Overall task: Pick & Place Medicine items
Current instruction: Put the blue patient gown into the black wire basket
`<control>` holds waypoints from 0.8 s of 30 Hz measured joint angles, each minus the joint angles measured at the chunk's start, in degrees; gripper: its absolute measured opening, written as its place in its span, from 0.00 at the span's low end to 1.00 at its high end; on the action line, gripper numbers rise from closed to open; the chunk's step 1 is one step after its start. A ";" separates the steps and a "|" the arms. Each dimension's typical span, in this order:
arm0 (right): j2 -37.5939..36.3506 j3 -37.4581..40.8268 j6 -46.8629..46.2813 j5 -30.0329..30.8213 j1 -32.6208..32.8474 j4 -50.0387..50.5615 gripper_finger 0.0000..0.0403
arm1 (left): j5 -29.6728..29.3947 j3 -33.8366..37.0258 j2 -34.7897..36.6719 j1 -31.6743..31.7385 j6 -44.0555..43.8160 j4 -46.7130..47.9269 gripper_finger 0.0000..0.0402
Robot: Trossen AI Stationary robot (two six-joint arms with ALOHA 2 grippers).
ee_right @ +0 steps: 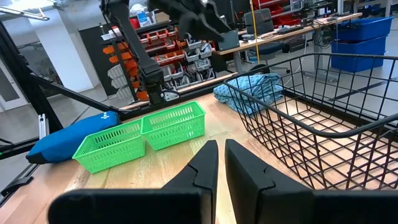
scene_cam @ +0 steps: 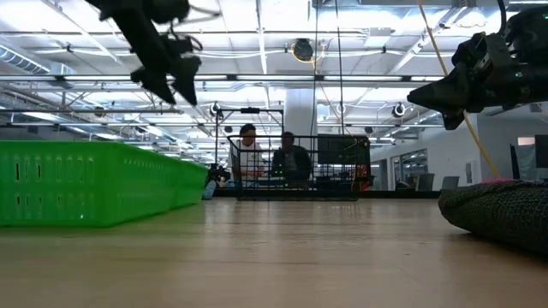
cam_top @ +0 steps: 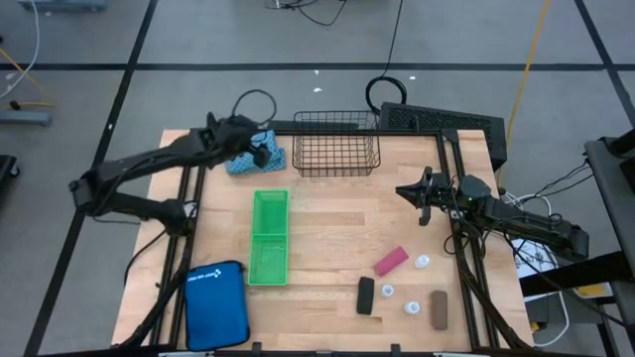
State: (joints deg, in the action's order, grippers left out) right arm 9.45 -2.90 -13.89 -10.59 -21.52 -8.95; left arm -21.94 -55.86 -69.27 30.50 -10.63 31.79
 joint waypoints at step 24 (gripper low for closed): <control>0.00 0.00 0.00 0.03 -0.01 0.02 0.05 | 19.14 14.54 0.72 28.21 -9.54 6.04 0.68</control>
State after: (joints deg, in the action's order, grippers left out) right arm 9.45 -2.90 -13.89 -10.56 -21.53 -8.93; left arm -2.80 -41.31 -68.56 58.71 -20.17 37.83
